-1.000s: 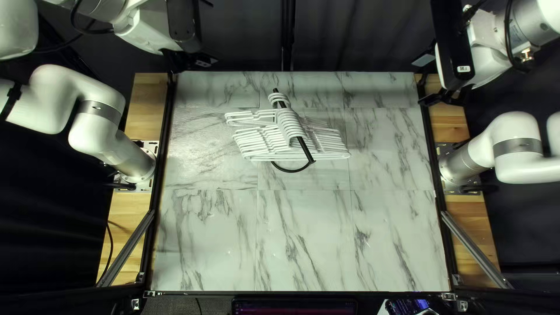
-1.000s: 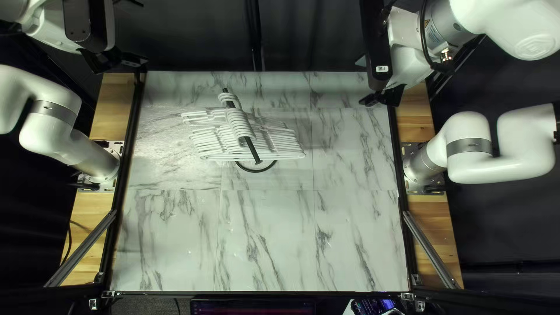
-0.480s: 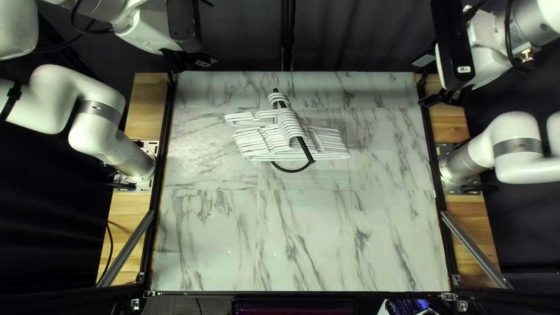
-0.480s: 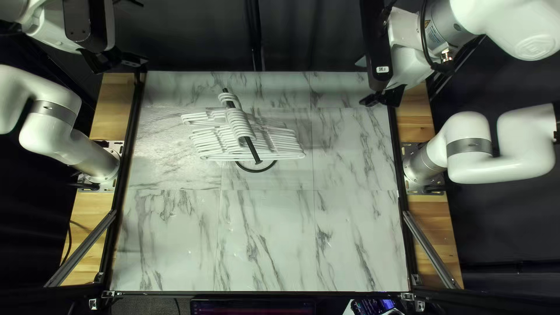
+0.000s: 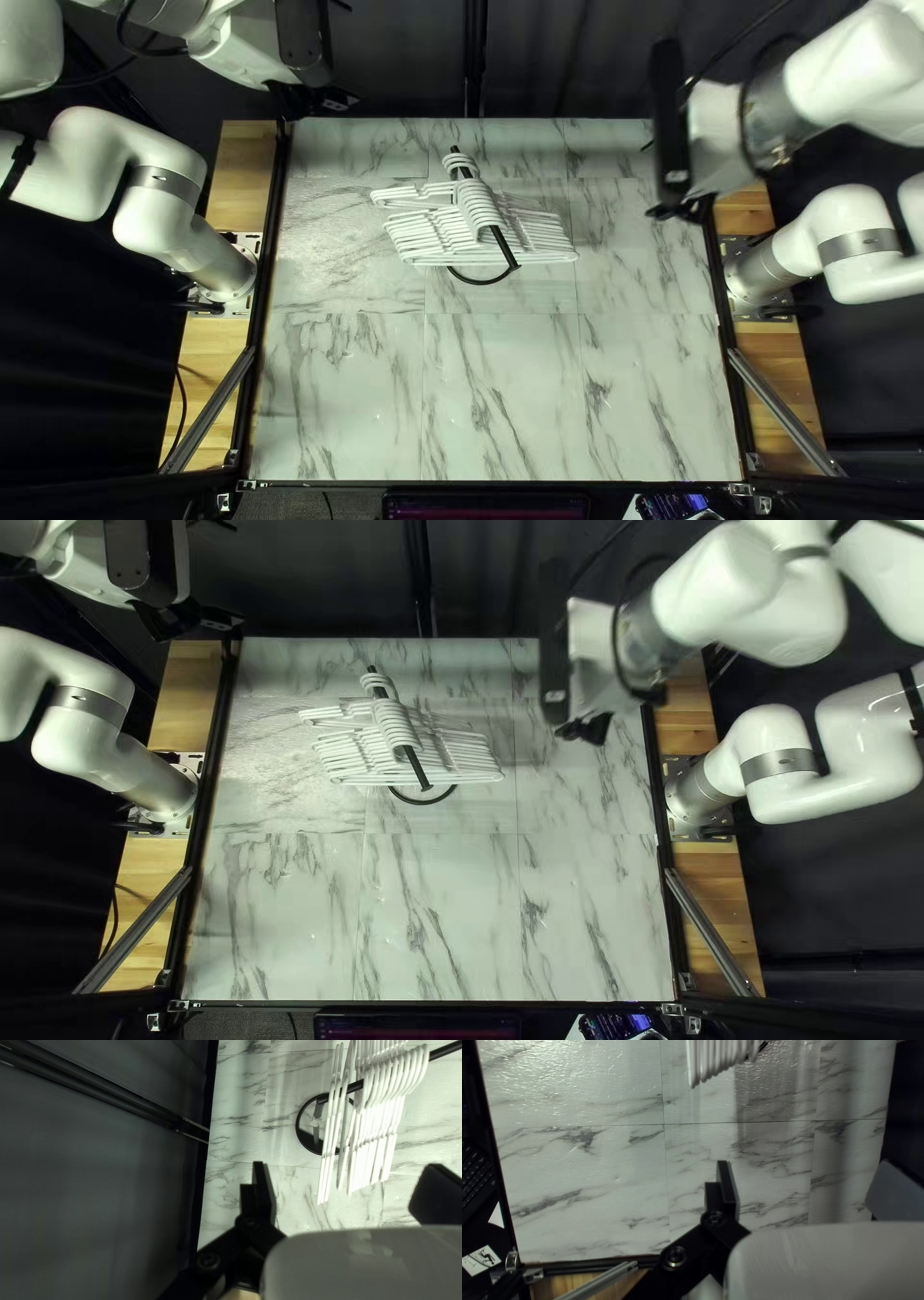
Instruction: Remove hangers from rack and place onto table
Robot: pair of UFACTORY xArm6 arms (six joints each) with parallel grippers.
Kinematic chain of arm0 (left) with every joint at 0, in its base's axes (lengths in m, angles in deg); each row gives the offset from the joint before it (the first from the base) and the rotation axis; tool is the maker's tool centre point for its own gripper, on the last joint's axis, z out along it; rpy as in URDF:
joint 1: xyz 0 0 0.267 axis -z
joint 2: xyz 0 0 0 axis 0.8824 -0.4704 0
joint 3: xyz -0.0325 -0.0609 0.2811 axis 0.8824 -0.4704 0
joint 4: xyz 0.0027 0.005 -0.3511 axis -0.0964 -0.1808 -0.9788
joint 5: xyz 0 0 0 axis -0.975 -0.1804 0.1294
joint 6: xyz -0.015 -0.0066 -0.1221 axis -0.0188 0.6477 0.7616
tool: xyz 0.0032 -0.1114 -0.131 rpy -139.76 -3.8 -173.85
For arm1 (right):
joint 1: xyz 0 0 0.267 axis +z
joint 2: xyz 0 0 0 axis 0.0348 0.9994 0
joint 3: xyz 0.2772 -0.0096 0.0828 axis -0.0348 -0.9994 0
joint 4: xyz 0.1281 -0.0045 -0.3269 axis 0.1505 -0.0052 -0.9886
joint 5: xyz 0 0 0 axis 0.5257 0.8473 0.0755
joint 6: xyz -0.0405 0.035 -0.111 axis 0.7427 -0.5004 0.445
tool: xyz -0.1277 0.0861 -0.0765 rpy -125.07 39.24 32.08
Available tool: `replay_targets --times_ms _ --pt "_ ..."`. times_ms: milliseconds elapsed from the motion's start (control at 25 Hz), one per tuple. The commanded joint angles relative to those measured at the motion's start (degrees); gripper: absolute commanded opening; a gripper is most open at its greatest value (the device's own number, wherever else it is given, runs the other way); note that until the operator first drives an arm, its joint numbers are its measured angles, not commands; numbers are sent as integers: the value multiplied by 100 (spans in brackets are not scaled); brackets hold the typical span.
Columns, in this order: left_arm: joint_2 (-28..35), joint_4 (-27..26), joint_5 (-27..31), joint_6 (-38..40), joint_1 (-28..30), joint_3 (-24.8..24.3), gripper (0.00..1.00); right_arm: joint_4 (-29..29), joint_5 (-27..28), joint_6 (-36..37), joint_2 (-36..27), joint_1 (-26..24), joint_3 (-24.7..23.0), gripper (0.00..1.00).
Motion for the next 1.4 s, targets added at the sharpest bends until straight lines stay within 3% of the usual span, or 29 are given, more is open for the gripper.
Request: replay_targets --times_ms 40,520,800,1000,1400 --pt "0 0 0 0 0 0 100 -371 -425 -634 287 480 -188 100" --pt "0 0 0 0 0 0 100 -790 -2291 -1441 1070 920 -881 100" --pt "0 0 0 0 0 0 100 -1217 -2566 -2304 1169 1100 -1157 100" --pt "0 0 0 0 0 0 100 -1311 -2849 -2402 1200 953 -1326 100" --pt "0 0 0 0 0 0 100 -1304 -3325 -2261 1801 883 -1081 100"
